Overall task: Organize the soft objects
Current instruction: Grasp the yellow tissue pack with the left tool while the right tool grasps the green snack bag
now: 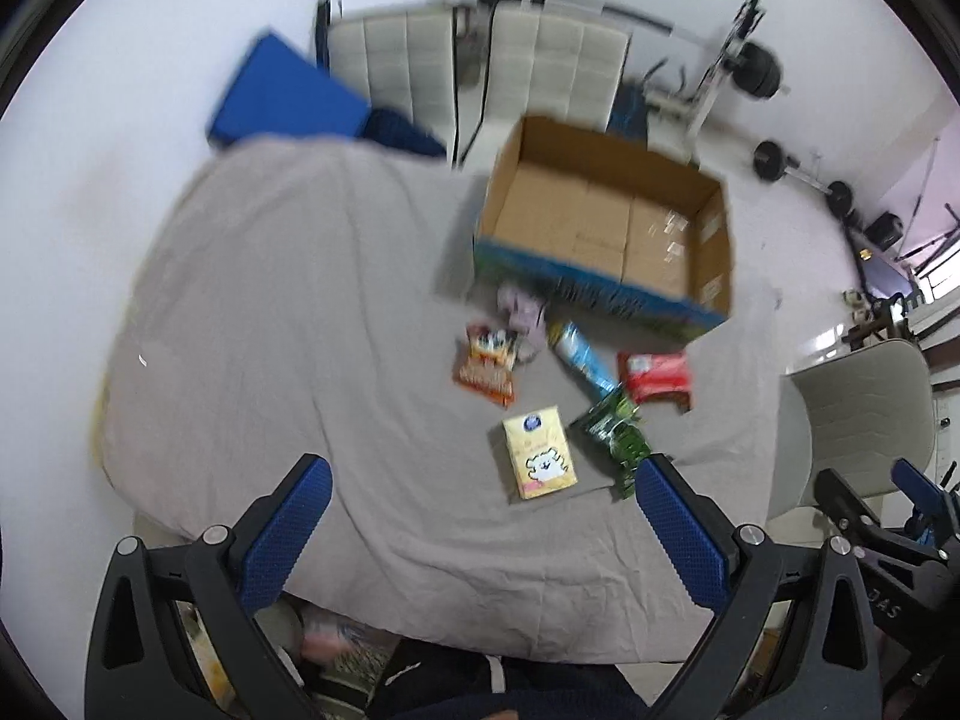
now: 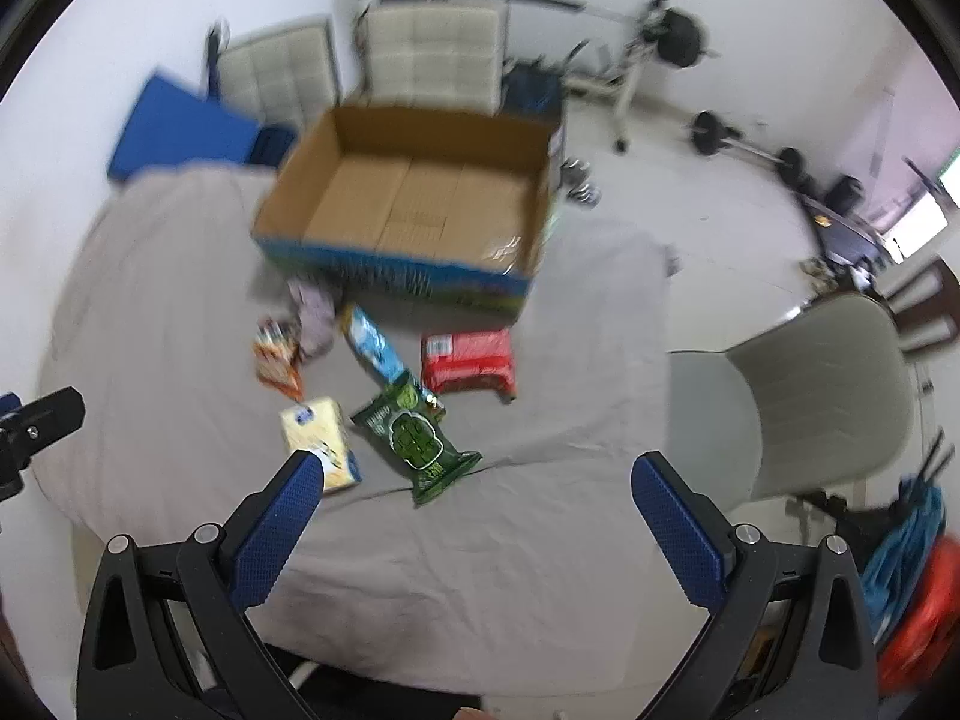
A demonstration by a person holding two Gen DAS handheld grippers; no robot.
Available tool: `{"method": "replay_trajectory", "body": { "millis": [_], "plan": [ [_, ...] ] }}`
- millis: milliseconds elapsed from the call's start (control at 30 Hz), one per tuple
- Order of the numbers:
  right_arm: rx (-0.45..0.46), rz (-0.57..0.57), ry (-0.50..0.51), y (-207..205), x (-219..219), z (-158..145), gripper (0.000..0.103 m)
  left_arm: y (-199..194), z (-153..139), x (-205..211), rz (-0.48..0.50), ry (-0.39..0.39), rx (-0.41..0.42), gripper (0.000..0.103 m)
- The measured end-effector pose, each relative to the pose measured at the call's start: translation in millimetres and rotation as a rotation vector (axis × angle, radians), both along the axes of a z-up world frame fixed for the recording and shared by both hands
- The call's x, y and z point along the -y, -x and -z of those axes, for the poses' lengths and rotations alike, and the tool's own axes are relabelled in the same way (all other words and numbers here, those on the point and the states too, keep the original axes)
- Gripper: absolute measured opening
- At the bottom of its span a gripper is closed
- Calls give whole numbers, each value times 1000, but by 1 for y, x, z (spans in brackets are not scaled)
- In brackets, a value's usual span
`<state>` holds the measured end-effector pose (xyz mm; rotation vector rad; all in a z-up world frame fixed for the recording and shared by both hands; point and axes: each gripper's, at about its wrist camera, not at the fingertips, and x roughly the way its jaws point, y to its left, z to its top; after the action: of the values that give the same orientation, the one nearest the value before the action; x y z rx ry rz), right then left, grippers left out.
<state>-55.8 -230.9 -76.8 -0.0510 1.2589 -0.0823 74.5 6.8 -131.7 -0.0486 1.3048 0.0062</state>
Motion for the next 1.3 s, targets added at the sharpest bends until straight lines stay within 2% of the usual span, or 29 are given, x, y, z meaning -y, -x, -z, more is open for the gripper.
{"method": "replay_trajectory", "body": {
  "millis": [67,133,267,367,433,533,567,600,633,667,833,933,967,1000,1067,1100,1167,1267,1300],
  "plan": [
    [-81,-41,4,-22,-2,48,103,-11,36,2,-15,0,-52,103],
    [-137,-75,-9,-34,-7,84,103,-18,74,6,-34,-32,-116,103],
    [-226,-151,-15,-54,-15,159,102,-33,153,14,-58,-10,-250,102],
    [-279,-190,-40,-61,-19,198,100,-37,198,20,-77,19,-330,98],
    [-312,-211,-57,-64,-23,215,98,-37,217,24,-82,15,-358,98],
    [-351,-235,-59,-68,-30,243,86,-37,240,29,-91,13,-391,98],
    [-373,-240,-57,-70,-33,255,72,-38,247,30,-94,16,-403,98],
    [-385,-237,-76,-70,-33,260,63,-38,253,31,-97,23,-412,98],
    [-395,-222,-112,-70,-32,263,60,-38,259,32,-106,24,-422,98],
    [-401,-187,-135,-70,-30,266,51,-38,263,33,-109,26,-424,98],
    [-433,-14,-181,-59,0,264,49,-40,286,48,-92,37,-458,98],
    [-490,58,-241,-48,17,274,51,-40,302,60,-71,27,-465,98],
    [-509,70,-263,-44,22,280,57,-40,308,64,-65,23,-466,97],
    [-518,78,-261,-42,24,283,62,-40,314,66,-59,18,-466,93],
    [-488,62,-263,-40,24,282,72,-38,324,68,-49,16,-474,68],
    [-470,44,-251,-38,23,280,77,-35,327,69,-43,14,-481,62],
    [-422,-25,-196,-36,13,274,84,-28,328,70,-26,-15,-464,61],
    [-428,-93,-105,-31,-3,284,83,-12,330,71,11,-62,-441,61],
    [-444,-79,-119,-30,-4,290,74,-6,333,70,14,-66,-444,61]
  ]
}}
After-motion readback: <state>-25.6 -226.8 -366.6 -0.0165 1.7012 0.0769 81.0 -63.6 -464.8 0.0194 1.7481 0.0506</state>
